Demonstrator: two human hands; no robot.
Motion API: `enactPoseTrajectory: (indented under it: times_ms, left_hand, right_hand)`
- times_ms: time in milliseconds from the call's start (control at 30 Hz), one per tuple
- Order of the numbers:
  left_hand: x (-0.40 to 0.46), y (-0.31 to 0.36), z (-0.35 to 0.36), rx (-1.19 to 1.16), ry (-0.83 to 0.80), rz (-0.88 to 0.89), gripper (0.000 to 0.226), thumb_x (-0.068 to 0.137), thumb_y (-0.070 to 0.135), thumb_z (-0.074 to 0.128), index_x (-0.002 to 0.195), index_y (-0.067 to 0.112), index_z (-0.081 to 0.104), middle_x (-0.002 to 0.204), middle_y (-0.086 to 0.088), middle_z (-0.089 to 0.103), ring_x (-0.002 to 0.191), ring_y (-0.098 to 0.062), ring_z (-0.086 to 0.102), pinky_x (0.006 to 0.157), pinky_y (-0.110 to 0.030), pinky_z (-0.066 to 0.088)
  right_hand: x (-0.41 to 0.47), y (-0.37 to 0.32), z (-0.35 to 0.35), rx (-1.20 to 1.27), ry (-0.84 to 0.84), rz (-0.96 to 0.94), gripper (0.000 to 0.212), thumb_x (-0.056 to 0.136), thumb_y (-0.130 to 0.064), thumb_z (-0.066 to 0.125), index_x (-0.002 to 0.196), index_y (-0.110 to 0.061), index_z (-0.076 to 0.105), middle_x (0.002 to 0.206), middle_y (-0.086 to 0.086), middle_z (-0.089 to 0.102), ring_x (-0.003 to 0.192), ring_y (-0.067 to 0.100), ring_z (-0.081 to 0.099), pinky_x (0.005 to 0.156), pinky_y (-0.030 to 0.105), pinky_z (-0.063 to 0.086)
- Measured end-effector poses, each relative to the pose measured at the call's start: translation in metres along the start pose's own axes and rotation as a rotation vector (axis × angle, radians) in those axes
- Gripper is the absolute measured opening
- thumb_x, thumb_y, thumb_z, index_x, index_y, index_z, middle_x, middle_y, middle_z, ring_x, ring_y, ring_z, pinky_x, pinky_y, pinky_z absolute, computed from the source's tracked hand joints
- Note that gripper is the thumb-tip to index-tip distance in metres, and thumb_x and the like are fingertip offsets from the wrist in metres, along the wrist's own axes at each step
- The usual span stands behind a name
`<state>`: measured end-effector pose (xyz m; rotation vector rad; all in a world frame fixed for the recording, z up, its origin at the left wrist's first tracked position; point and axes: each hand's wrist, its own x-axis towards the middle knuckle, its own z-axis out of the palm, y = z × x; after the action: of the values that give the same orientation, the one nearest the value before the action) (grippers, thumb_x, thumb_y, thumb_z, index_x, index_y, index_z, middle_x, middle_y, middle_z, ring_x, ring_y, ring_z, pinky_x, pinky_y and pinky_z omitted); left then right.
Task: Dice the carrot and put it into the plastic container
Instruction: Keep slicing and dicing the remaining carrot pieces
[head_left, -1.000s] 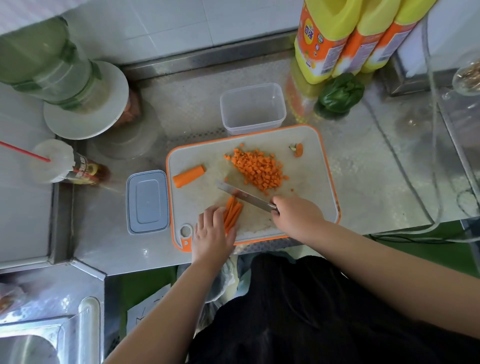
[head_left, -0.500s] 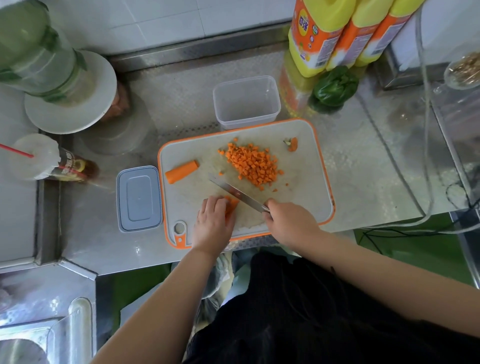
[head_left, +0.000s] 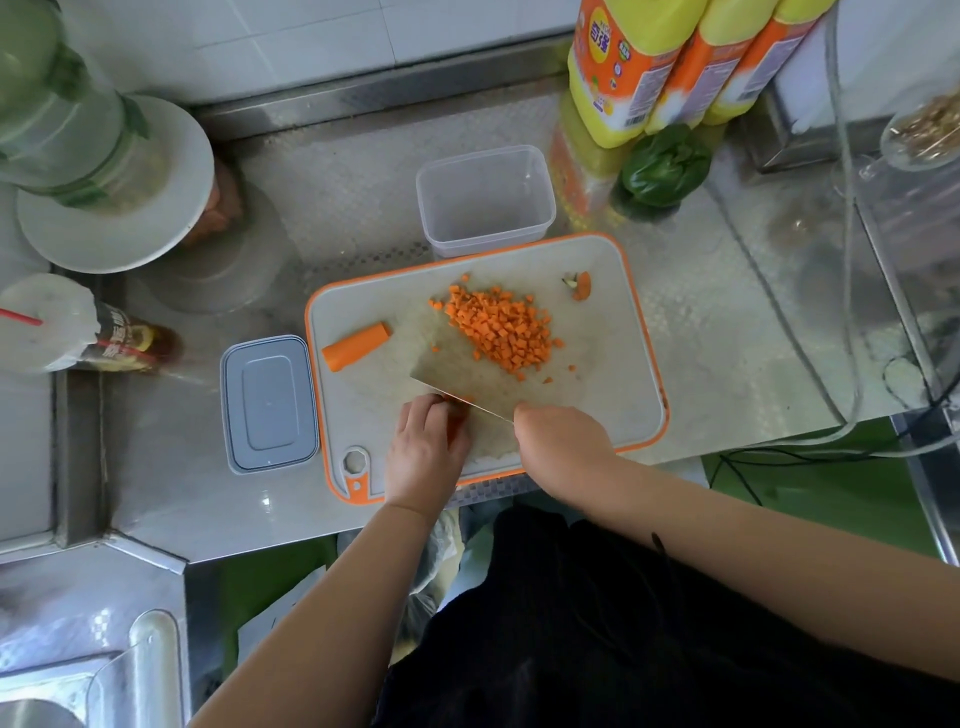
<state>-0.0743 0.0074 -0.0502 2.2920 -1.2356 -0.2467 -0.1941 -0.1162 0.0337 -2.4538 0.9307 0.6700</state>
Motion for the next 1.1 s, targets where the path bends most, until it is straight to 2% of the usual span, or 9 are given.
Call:
enactPoseTrajectory:
  times_ms: [100, 167, 300, 433, 567, 733, 867, 1000, 1100]
  left_hand:
    - [-0.001, 0.0, 0.0, -0.006, 0.004, 0.002, 0.026, 0.085, 0.027, 0.052, 0.091, 0.006, 0.065, 0.102, -0.005, 0.06, 0.093, -0.023, 0.052, 0.067, -0.036, 0.052]
    - [-0.002, 0.0, 0.0, 0.0, 0.016, 0.016, 0.022, 0.087, 0.024, 0.053, 0.092, 0.007, 0.065, 0.101, -0.006, 0.059, 0.092, -0.025, 0.053, 0.07, -0.037, 0.051]
    - [-0.006, 0.001, -0.001, 0.022, 0.051, 0.062, 0.009, 0.088, 0.017, 0.064, 0.09, 0.009, 0.067, 0.099, -0.008, 0.058, 0.092, -0.029, 0.053, 0.072, -0.035, 0.05]
    - [-0.007, 0.001, -0.003, 0.052, 0.024, 0.085, 0.007, 0.084, 0.013, 0.064, 0.084, 0.007, 0.064, 0.094, -0.008, 0.059, 0.089, -0.03, 0.05, 0.072, -0.04, 0.05]
    - [-0.005, 0.0, -0.006, 0.041, 0.018, 0.087, 0.015, 0.087, 0.019, 0.059, 0.078, 0.007, 0.063, 0.089, -0.006, 0.058, 0.084, -0.026, 0.05, 0.067, -0.034, 0.047]
    - [-0.002, -0.006, -0.004, 0.005, 0.011, 0.097, 0.016, 0.085, 0.021, 0.059, 0.081, 0.007, 0.067, 0.093, -0.004, 0.061, 0.086, -0.023, 0.052, 0.068, -0.033, 0.047]
    - [-0.003, -0.007, -0.003, -0.017, 0.0, 0.063, 0.019, 0.085, 0.024, 0.059, 0.083, 0.008, 0.069, 0.094, -0.004, 0.064, 0.089, -0.023, 0.054, 0.066, -0.037, 0.051]
    - [-0.002, -0.007, -0.005, -0.011, 0.008, 0.126, 0.015, 0.086, 0.021, 0.06, 0.083, 0.008, 0.068, 0.092, -0.004, 0.062, 0.087, -0.024, 0.053, 0.069, -0.034, 0.048]
    - [-0.005, -0.007, -0.008, 0.047, 0.003, 0.168, 0.016, 0.089, 0.021, 0.058, 0.085, 0.009, 0.067, 0.093, -0.005, 0.061, 0.087, -0.026, 0.053, 0.067, -0.032, 0.048]
  right_hand:
    - [0.009, -0.002, 0.003, 0.058, -0.023, 0.018, 0.019, 0.085, 0.006, 0.048, 0.1, -0.005, 0.053, 0.063, 0.001, 0.04, 0.064, 0.027, 0.049, 0.054, 0.033, 0.037]
    - [0.016, -0.001, -0.001, 0.124, -0.049, 0.024, 0.009, 0.094, -0.009, 0.047, 0.098, -0.006, 0.054, 0.066, 0.001, 0.044, 0.066, 0.027, 0.052, 0.056, 0.033, 0.041]
    - [0.017, 0.004, -0.01, 0.211, -0.046, 0.036, 0.023, 0.101, -0.034, 0.042, 0.089, -0.014, 0.049, 0.068, -0.001, 0.044, 0.068, 0.025, 0.051, 0.059, 0.032, 0.042]
    - [-0.001, 0.0, -0.005, 0.133, 0.032, -0.022, 0.018, 0.099, -0.021, 0.043, 0.1, -0.008, 0.055, 0.067, -0.001, 0.043, 0.066, 0.026, 0.048, 0.054, 0.031, 0.034]
    - [-0.009, -0.003, -0.002, 0.068, 0.029, -0.048, 0.013, 0.095, -0.01, 0.044, 0.102, -0.008, 0.055, 0.065, -0.002, 0.035, 0.066, 0.025, 0.043, 0.045, 0.028, 0.02]
    - [-0.01, -0.007, -0.009, 0.035, -0.022, 0.015, 0.018, 0.092, -0.002, 0.045, 0.105, -0.008, 0.055, 0.072, 0.001, 0.047, 0.072, 0.028, 0.05, 0.06, 0.033, 0.034]
    - [-0.002, -0.014, -0.008, 0.049, -0.08, 0.061, 0.024, 0.087, 0.008, 0.046, 0.104, -0.006, 0.056, 0.065, 0.0, 0.036, 0.07, 0.027, 0.047, 0.061, 0.033, 0.036]
    - [0.009, -0.011, -0.003, 0.159, -0.089, 0.076, 0.011, 0.095, -0.011, 0.047, 0.098, -0.008, 0.057, 0.071, 0.002, 0.048, 0.073, 0.028, 0.056, 0.059, 0.033, 0.04]
    - [0.011, -0.005, -0.006, 0.229, -0.083, 0.069, 0.022, 0.099, -0.03, 0.044, 0.093, -0.011, 0.054, 0.076, 0.003, 0.051, 0.075, 0.027, 0.055, 0.063, 0.034, 0.042]
